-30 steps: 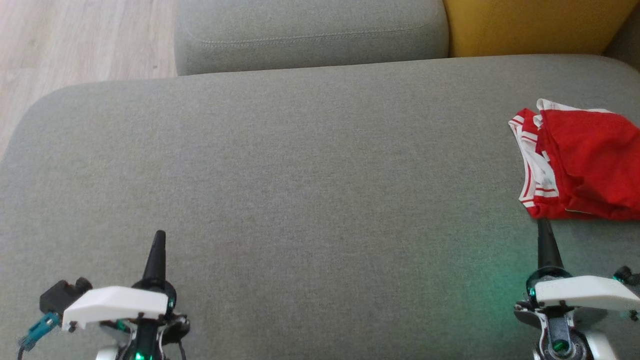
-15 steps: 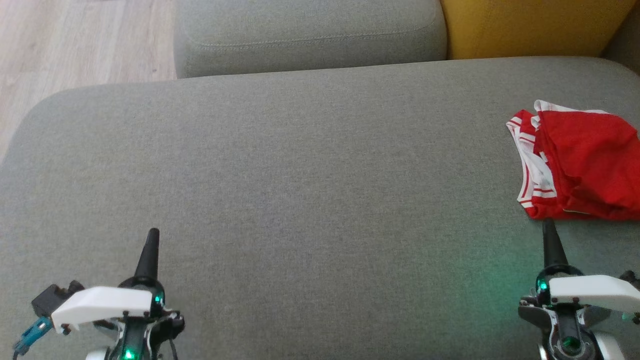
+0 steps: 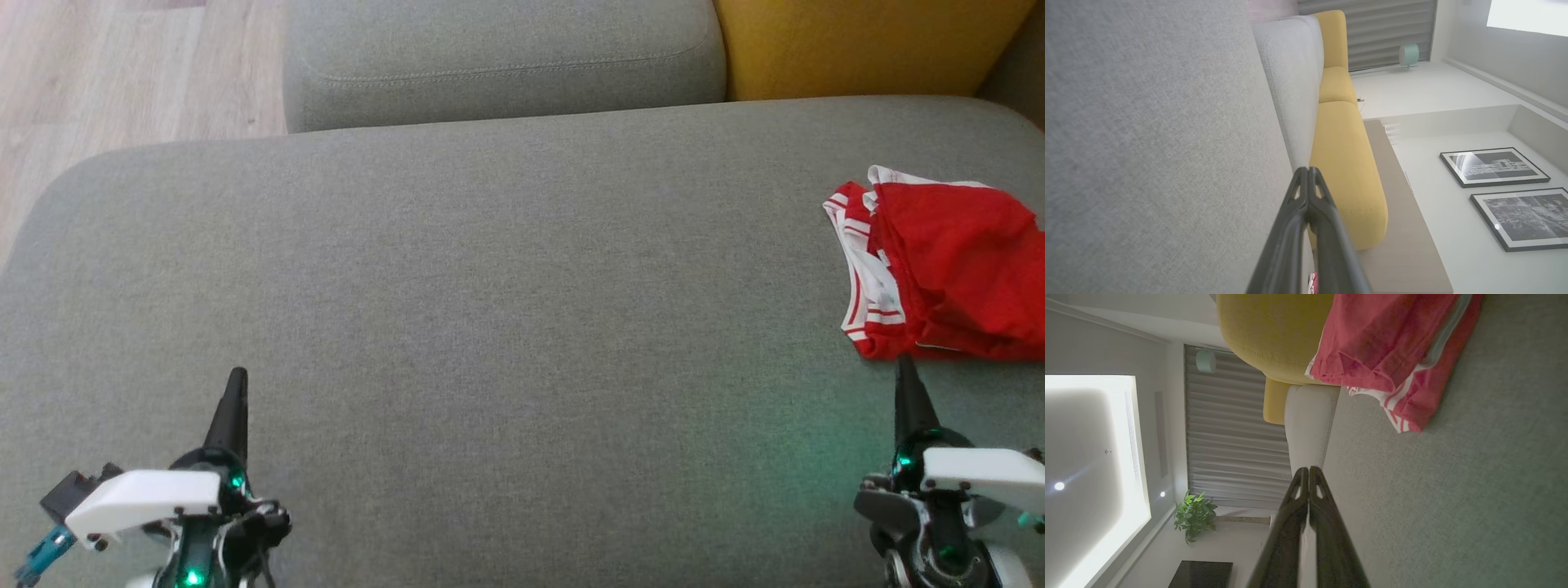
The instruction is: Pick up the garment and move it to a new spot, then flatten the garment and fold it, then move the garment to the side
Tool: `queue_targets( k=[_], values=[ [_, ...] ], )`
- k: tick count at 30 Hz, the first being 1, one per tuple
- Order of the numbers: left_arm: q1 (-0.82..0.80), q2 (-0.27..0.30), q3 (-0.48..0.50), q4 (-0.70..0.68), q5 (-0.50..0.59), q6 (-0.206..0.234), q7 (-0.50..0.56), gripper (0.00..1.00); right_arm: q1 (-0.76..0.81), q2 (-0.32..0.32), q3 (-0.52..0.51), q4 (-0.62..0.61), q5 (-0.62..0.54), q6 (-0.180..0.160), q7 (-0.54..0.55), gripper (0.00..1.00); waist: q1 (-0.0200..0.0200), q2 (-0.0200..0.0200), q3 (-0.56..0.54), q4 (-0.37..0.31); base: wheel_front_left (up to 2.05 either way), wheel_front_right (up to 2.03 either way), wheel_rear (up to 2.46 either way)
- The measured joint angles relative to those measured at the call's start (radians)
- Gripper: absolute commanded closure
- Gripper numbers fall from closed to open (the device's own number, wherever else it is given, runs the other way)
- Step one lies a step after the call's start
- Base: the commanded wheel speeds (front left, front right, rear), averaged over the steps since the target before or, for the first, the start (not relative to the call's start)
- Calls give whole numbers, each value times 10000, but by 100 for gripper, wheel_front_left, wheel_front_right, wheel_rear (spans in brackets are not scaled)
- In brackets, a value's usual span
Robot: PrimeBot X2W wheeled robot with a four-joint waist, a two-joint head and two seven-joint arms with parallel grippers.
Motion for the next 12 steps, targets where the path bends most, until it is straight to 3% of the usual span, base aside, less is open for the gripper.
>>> queue_targets(
  k=[12],
  values=[
    [-130,-2,295,-10,-1133,-119,351,100,-120,0,-226,-63,1356,0,336,100,0,0,-62,-25,0,0,0]
  ],
)
